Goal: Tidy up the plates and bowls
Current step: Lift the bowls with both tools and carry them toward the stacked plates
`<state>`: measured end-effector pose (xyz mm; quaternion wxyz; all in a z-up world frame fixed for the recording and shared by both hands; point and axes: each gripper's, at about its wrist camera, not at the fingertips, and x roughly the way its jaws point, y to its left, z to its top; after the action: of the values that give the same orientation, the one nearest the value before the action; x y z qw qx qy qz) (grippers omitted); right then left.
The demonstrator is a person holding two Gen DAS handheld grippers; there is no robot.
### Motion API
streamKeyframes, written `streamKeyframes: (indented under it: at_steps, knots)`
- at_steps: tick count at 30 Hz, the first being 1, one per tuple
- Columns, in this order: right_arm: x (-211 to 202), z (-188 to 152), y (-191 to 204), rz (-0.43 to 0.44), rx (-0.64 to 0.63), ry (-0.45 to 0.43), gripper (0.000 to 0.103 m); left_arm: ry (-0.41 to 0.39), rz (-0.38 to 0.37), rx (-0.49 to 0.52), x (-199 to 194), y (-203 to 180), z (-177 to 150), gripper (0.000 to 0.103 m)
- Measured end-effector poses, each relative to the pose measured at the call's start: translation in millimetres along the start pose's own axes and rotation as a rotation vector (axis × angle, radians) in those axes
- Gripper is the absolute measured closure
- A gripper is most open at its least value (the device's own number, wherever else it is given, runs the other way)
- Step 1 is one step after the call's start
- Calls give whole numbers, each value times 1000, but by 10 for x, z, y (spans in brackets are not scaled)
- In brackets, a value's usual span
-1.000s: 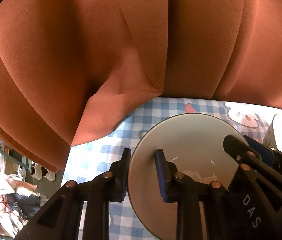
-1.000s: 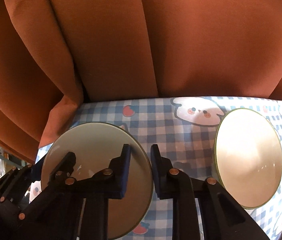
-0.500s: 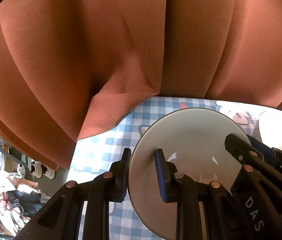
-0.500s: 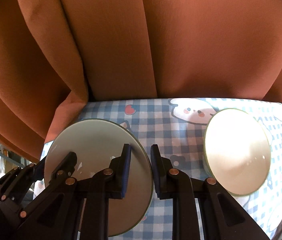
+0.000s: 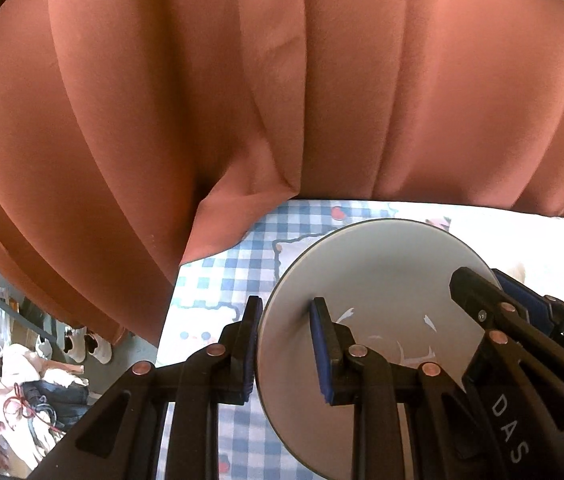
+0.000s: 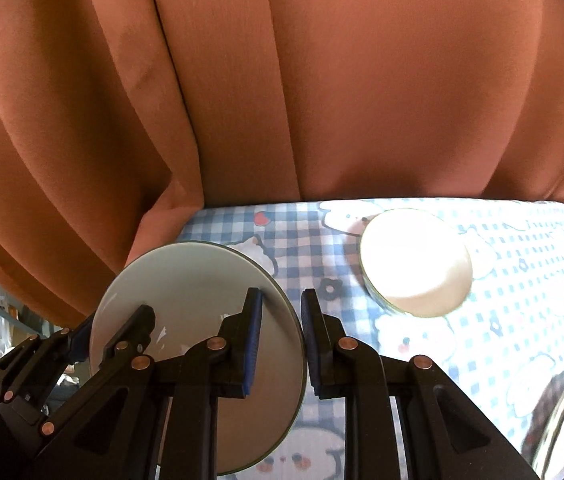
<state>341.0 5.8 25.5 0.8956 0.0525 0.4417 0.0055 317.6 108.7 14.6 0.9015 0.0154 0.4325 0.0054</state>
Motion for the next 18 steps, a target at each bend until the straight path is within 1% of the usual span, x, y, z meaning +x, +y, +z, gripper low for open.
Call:
streamKeyframes:
  at_steps: [10, 18]
  knots:
    - [-558, -330, -164, -41, 33, -20, 79, -13, -32, 41, -439, -224, -294, 80]
    - [-889, -582, -484, -32, 28, -40, 79, -41, -7, 52, -787, -583, -590, 80]
